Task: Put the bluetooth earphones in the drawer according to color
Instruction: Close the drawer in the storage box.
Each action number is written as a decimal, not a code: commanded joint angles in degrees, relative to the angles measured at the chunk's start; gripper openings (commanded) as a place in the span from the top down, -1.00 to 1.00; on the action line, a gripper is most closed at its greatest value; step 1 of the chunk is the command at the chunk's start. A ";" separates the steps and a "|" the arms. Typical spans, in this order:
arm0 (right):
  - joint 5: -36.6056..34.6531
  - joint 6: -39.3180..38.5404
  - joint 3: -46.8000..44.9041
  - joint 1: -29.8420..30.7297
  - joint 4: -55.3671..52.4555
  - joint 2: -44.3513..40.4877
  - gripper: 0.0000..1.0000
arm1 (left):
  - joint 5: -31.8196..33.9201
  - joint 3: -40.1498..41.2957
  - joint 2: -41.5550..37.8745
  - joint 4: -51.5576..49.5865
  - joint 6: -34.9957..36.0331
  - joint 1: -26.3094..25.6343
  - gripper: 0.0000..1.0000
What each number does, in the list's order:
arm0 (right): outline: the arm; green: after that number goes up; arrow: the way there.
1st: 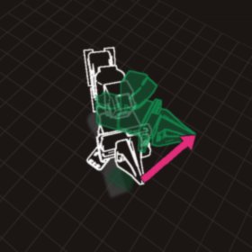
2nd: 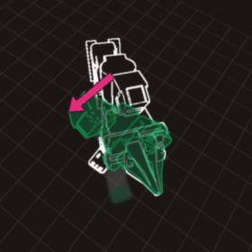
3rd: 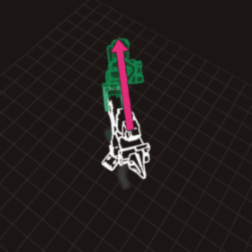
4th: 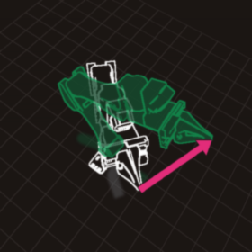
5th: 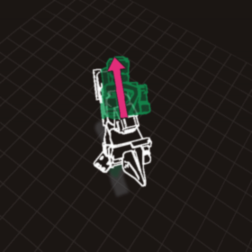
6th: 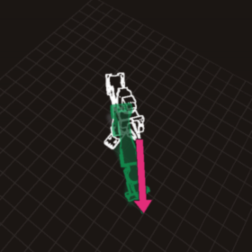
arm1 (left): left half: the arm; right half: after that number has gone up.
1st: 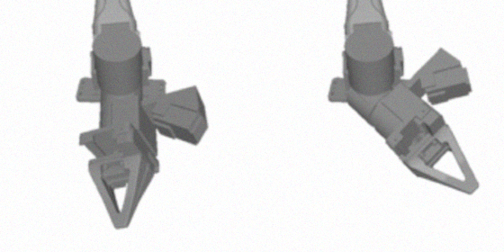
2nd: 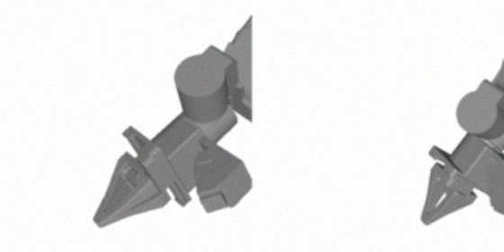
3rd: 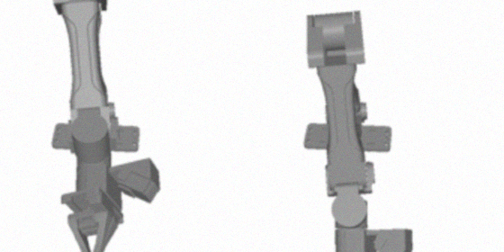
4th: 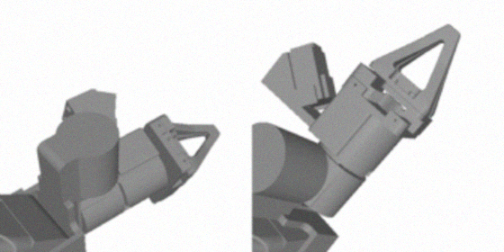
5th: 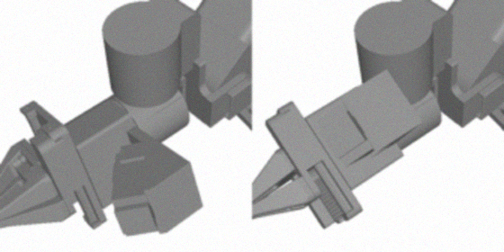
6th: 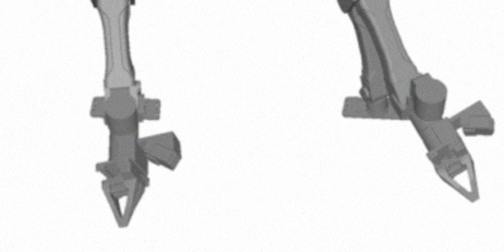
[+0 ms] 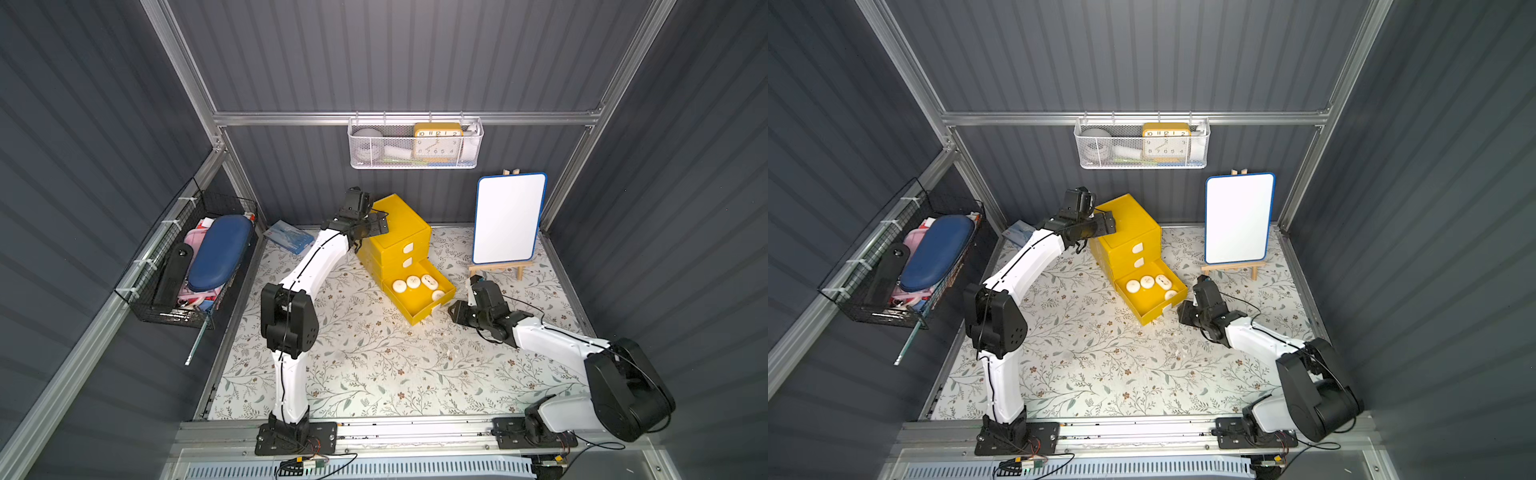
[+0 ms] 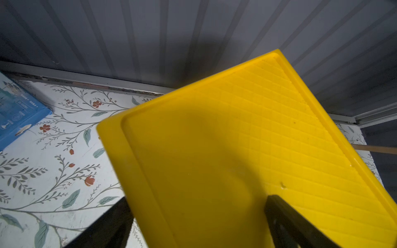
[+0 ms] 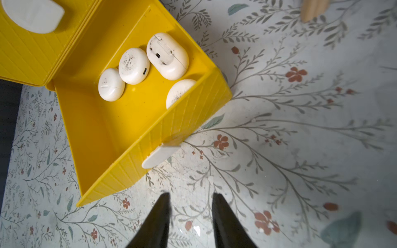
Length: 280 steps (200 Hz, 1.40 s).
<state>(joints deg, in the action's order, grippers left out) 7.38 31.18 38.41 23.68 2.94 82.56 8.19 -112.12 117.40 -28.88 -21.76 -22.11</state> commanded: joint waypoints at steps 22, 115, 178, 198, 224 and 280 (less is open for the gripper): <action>6.09 3.66 4.28 -0.48 9.28 8.22 0.27 | -1.53 3.37 0.46 -2.60 1.26 0.48 -0.97; 13.66 17.05 14.84 -0.57 31.53 28.20 0.47 | -2.88 4.89 0.77 -2.28 1.16 0.53 -0.94; 11.08 24.28 20.60 0.20 45.03 39.05 0.51 | -3.87 5.94 -0.03 -1.78 0.92 0.49 -0.93; 10.80 25.71 21.49 0.59 48.22 40.77 0.59 | -4.29 6.34 -0.15 -1.50 0.75 0.49 -0.92; 10.51 25.43 21.61 1.03 48.21 40.59 0.60 | -5.11 6.82 -0.37 -1.26 0.52 0.50 -0.91; 8.01 22.77 17.43 0.92 45.82 36.41 0.62 | -9.20 8.96 -4.55 -0.07 -0.15 0.49 -0.93</action>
<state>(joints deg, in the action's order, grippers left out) 17.52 55.48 56.62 24.47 49.47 120.53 3.55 -106.13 114.76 -23.35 -22.41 -21.06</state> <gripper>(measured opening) 0.197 0.963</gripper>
